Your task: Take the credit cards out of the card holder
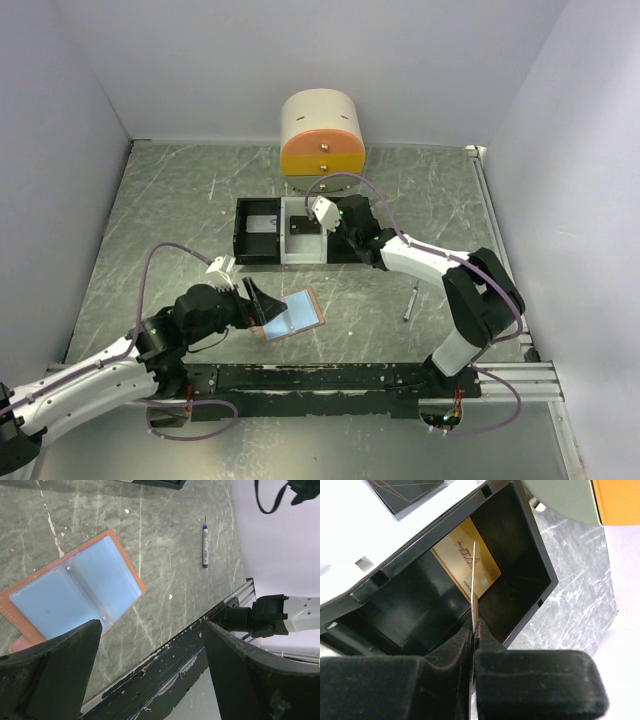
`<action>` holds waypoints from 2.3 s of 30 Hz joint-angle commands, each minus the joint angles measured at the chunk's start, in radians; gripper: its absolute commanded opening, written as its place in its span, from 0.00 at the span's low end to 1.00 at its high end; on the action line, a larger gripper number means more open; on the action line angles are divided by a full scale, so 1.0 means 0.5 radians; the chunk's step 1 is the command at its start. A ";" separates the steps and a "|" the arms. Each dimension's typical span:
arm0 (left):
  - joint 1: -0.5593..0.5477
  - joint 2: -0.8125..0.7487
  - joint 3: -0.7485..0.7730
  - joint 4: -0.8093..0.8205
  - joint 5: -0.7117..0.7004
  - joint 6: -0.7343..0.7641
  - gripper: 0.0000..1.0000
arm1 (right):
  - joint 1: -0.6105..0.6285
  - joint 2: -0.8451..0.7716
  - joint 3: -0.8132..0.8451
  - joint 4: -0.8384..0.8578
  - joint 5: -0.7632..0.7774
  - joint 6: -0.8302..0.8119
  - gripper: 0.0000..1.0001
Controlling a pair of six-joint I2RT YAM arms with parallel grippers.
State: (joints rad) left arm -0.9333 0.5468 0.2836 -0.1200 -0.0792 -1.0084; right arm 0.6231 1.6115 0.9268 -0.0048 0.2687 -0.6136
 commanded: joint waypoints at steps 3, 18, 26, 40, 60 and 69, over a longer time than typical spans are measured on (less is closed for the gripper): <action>-0.005 -0.052 0.077 -0.098 -0.041 0.055 0.95 | -0.045 0.132 0.099 0.060 -0.026 -0.273 0.00; -0.006 -0.004 0.122 -0.068 0.029 0.107 0.95 | -0.096 0.367 0.130 0.364 -0.059 -0.486 0.00; -0.005 -0.071 0.126 -0.143 -0.012 0.103 0.95 | -0.123 0.453 0.105 0.482 -0.061 -0.540 0.05; -0.005 0.031 0.148 -0.106 0.031 0.121 0.94 | -0.126 0.502 0.046 0.442 -0.110 -0.490 0.23; -0.006 0.075 0.132 -0.079 0.047 0.098 0.93 | -0.130 0.363 0.044 0.332 -0.174 -0.303 0.47; -0.006 0.144 0.140 -0.040 0.069 0.095 0.93 | -0.127 0.308 0.034 0.431 -0.064 -0.169 0.48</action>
State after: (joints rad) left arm -0.9333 0.6098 0.3210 -0.1738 -0.0731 -0.9653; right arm 0.5598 1.8122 0.9550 0.1722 0.2020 -0.7597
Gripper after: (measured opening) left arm 0.931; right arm 0.477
